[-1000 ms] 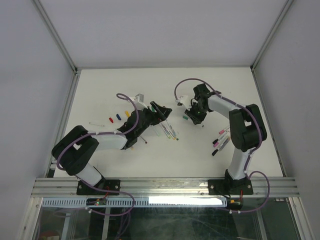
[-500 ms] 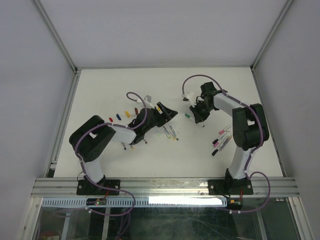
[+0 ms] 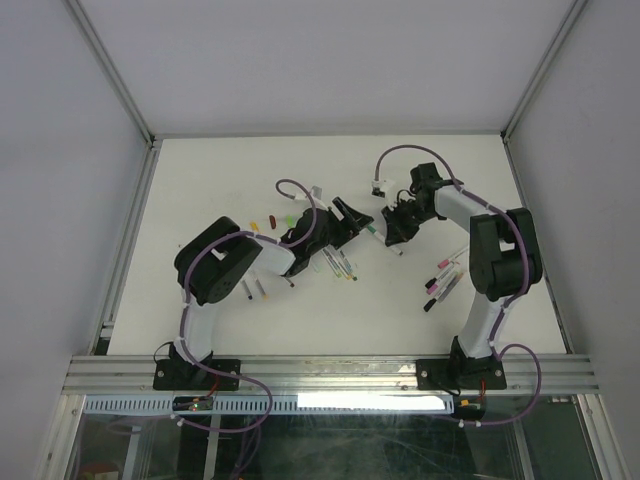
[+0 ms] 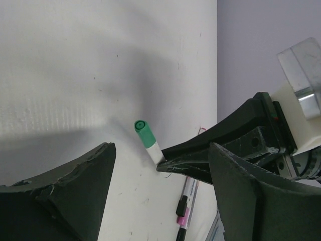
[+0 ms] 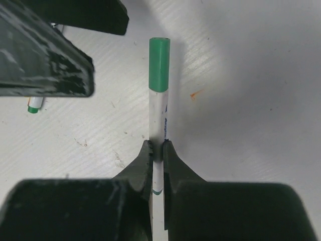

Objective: Open the pen caps
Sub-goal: Pick up the pen from the center of the board.

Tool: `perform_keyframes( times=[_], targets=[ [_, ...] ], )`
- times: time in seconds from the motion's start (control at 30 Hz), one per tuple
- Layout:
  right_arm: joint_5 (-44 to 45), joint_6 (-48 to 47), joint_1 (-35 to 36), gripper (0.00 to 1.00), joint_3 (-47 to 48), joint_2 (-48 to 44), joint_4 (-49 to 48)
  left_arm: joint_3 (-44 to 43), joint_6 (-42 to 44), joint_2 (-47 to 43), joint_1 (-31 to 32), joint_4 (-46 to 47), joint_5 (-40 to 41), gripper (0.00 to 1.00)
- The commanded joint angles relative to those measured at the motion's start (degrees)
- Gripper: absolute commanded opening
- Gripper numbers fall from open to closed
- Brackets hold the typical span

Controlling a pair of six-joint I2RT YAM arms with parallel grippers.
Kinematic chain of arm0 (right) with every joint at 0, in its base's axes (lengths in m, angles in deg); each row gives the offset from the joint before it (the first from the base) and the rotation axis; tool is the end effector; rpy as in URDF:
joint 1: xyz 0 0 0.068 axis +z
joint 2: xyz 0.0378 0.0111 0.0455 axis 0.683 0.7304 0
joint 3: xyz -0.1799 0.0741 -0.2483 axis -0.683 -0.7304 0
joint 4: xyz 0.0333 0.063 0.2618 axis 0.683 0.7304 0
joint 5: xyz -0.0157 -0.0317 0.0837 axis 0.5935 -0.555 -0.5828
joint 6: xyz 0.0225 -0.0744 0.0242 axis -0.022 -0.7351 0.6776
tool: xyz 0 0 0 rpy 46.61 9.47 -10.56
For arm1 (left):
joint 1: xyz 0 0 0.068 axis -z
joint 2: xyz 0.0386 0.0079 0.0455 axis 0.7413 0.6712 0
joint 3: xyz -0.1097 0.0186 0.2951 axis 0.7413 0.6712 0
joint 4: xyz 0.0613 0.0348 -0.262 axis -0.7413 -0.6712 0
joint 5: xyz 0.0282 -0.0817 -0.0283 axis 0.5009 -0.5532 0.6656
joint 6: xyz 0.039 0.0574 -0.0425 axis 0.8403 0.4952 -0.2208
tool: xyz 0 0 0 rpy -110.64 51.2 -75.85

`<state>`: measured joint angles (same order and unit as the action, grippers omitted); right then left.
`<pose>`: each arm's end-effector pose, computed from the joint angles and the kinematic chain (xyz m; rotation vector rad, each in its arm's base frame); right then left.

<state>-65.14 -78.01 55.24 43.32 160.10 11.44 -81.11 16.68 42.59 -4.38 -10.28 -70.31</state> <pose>0.3695 0.1176 0.1789 -1.2410 2.3698 0.6511 0.3406 -0.3186 0.1450 -0.4708 2.0792 -1.2009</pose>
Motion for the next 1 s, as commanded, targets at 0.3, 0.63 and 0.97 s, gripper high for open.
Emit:
perform_keyframes(
  times=[0.3, 0.63, 0.97],
  targets=[
    [-8.2, 1.9, -1.1, 0.0, 0.0, -2.4, -1.7, -6.4, -3.6, 5.1, 2.0, -0.5, 4.3, 0.66],
    [-9.3, 1.9, -1.1, 0.0, -0.1, -1.6, -1.3, -8.0, -4.3, 7.1, 2.0, 1.0, 5.1, 0.31],
    [-9.9, 1.9, -1.0, 0.0, -0.6, -2.2, -1.0, -6.6, -3.1, 5.4, 2.3, 4.6, 3.0, 0.0]
  ],
)
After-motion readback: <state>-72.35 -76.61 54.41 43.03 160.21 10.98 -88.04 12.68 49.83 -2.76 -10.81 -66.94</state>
